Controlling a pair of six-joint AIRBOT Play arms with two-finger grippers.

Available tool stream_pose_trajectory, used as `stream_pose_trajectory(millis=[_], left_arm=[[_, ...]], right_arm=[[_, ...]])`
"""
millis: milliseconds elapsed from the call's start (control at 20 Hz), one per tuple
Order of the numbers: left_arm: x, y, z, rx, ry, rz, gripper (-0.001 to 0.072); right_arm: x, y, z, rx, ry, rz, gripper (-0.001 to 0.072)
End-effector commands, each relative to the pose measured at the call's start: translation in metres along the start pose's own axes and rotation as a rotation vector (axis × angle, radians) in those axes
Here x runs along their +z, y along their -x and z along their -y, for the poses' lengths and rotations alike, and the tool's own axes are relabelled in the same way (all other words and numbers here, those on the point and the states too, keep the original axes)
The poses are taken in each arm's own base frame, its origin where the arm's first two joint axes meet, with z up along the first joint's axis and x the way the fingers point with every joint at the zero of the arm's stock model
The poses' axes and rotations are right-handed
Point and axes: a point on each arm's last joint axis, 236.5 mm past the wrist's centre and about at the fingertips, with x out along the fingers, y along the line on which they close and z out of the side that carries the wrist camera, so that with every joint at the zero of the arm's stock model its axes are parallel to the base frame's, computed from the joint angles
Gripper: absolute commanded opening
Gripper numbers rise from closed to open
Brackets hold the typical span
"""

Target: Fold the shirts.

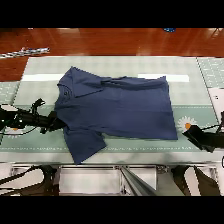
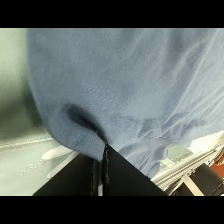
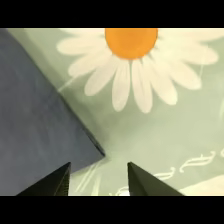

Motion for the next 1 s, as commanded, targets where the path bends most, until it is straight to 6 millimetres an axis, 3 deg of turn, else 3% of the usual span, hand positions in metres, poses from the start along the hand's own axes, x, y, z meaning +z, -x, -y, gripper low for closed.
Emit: stream_pose_trajectory(millis=[0, 200, 350, 500, 700, 850, 950], left_arm=[[0.0, 0.0, 0.001, -0.003, -0.011, -0.003, 0.002], [0.0, 0.0, 0.001, -0.003, -0.018, -0.002, 0.002], [-0.001, -0.001, 0.002, -0.002, -0.021, -0.006, 0.002], [-0.002, -0.006, 0.004, 0.011, -0.044, -0.009, 0.002], [-0.003, -0.014, 0.009, 0.03, -0.078, -0.016, 0.0019], [-0.002, -0.012, 0.014, 0.012, -0.074, -0.013, 0.0019], [0.007, 0.001, 0.034, -0.021, -0.113, -0.003, 0.0019]], right_arm=[[-0.023, -0.017, -0.002, 0.039, -0.004, -0.147, 0.0407], [-0.027, -0.031, -0.001, 0.052, -0.045, -0.214, 0.0407], [-0.014, -0.04, -0.024, 0.161, -0.071, -0.188, 0.0407], [-0.013, -0.053, -0.027, 0.19, -0.1, -0.22, 0.0407], [-0.005, -0.066, -0.056, 0.293, -0.1, -0.233, 0.0378], [0.004, -0.062, -0.093, 0.319, 0.097, -0.23, 0.0024], [0.022, -0.039, -0.133, 0.359, 0.244, -0.19, 0.0024]])
